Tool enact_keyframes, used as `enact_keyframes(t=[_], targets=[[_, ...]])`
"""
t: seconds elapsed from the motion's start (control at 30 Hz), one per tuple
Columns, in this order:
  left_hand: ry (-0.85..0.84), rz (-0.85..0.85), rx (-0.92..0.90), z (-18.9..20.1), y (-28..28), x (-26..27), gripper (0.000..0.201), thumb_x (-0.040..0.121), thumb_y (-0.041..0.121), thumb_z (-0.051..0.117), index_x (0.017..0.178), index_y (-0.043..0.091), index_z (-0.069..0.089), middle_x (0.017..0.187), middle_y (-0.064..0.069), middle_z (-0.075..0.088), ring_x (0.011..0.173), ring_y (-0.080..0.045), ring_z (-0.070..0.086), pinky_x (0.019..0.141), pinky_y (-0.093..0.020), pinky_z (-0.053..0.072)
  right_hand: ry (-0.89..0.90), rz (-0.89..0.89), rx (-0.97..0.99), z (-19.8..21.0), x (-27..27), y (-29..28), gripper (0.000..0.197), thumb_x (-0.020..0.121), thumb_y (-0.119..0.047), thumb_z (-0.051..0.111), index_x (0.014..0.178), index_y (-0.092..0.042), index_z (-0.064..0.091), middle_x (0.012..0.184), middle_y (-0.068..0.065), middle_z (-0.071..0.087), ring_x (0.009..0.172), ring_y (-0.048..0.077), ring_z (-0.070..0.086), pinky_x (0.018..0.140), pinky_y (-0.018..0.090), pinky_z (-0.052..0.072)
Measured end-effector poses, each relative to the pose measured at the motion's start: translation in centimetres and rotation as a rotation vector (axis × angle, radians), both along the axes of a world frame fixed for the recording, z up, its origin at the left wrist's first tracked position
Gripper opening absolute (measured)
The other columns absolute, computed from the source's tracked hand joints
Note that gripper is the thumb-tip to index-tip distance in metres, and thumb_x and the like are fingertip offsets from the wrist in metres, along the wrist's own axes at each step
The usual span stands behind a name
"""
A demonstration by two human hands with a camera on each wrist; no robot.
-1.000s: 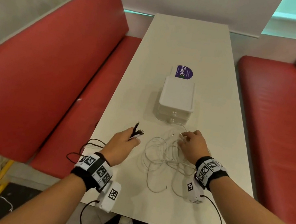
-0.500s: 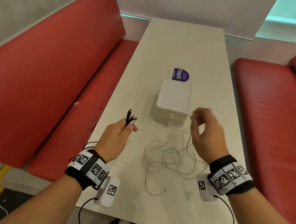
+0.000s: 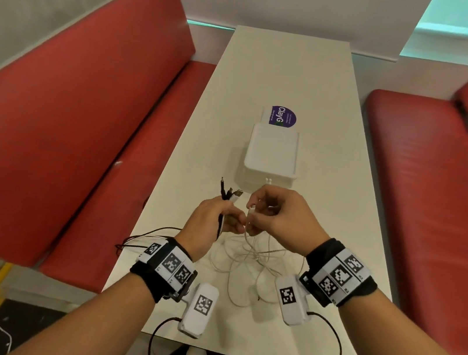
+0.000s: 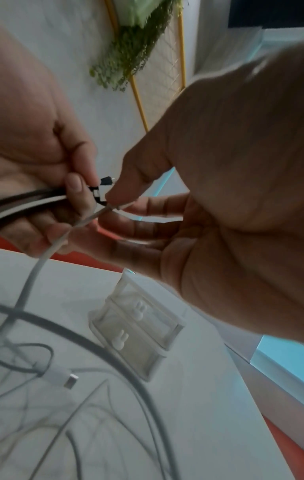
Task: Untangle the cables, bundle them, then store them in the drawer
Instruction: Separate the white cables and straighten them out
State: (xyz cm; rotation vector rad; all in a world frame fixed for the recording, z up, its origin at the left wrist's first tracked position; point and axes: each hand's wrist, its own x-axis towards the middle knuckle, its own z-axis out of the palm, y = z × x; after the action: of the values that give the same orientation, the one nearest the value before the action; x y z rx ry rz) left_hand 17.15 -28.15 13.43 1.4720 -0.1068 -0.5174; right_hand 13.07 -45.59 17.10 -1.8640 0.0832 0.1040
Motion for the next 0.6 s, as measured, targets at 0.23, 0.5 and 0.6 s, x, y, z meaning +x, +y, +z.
enact_keyframes(t=[0.23,0.5,0.6], targets=[[0.080,-0.062,0.010,0.4,-0.8,-0.3,0.026,0.099,0.009,0.037,0.086,-0.005,0.054,0.069,-0.022,0.062,0.057,-0.033,0.061,0.068,-0.045,0.057,-0.007,-0.067,0.064,0.1,0.1,-0.5,0.008,0.085,0.000,0.077,0.091,-0.002,0.072,0.078,0.020,0.074,0.069,0.043,0.072,0.070,0.047,0.063],[0.234,-0.074,-0.048,0.4,-1.4,-0.8,0.015,0.106,0.017,0.037,0.094,0.014,0.045,0.059,0.003,0.029,0.043,-0.007,0.023,0.047,-0.023,0.015,-0.048,-0.121,-0.071,0.2,0.3,-0.5,0.013,0.094,-0.003,0.066,0.092,-0.005,0.078,0.076,0.012,0.076,0.066,0.023,0.071,0.070,0.028,0.061],[0.223,-0.122,-0.048,0.4,-1.3,-0.6,0.024,0.107,0.018,0.035,0.097,0.010,0.054,0.057,0.005,0.027,0.045,-0.007,0.022,0.051,-0.026,0.015,-0.055,-0.152,-0.098,0.2,0.5,-0.5,0.014,0.093,-0.006,0.067,0.086,-0.010,0.078,0.071,0.009,0.075,0.068,0.028,0.071,0.071,0.033,0.061]])
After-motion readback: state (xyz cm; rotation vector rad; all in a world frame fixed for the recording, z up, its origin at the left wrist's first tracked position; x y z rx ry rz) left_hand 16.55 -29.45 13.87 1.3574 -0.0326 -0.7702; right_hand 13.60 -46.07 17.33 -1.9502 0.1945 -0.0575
